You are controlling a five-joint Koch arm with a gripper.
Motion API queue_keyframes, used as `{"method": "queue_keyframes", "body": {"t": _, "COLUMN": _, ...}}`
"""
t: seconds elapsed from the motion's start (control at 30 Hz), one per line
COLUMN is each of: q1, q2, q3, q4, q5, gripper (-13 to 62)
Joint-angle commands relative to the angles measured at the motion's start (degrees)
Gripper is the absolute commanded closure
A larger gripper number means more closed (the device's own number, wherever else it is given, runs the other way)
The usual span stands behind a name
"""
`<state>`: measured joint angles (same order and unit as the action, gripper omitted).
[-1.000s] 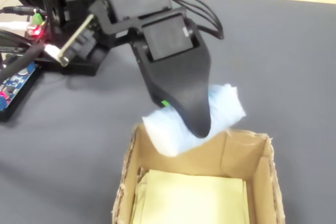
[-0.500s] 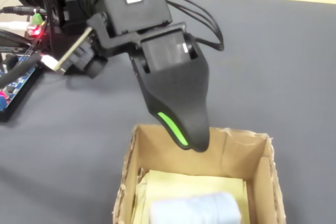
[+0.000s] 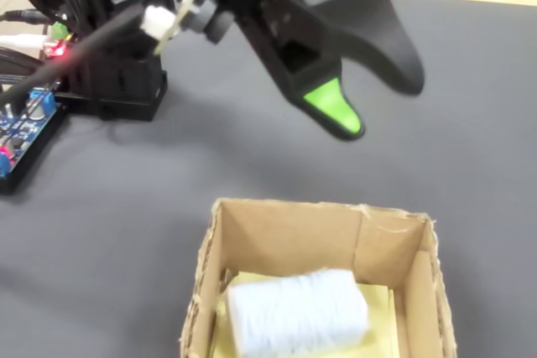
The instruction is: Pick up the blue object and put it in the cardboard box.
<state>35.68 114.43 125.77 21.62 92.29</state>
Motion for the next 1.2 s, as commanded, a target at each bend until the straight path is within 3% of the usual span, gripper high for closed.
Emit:
{"method": "queue_keyframes", "body": {"t": 0.0, "q1": -3.43, "q2": 4.39, "q3": -0.97, "q4": -5.8, "q5": 3.16, "gripper": 15.7}}
{"method": "queue_keyframes", "body": {"t": 0.5, "q1": -24.7, "q2": 21.18, "q3": 18.72, "q4": -8.09, "q5": 4.13, "gripper": 15.2}}
{"method": "queue_keyframes", "body": {"t": 0.9, "q1": -27.42, "q2": 21.45, "q3": 30.41, "q4": -8.7, "q5": 3.87, "gripper": 14.1}}
{"method": "queue_keyframes", "body": {"t": 1.07, "q1": -29.36, "q2": 21.45, "q3": 43.15, "q4": -27.42, "q5": 4.04, "gripper": 14.2}}
{"method": "queue_keyframes", "body": {"t": 1.17, "q1": -31.03, "q2": 21.45, "q3": 45.53, "q4": -28.48, "q5": 3.96, "gripper": 14.2}}
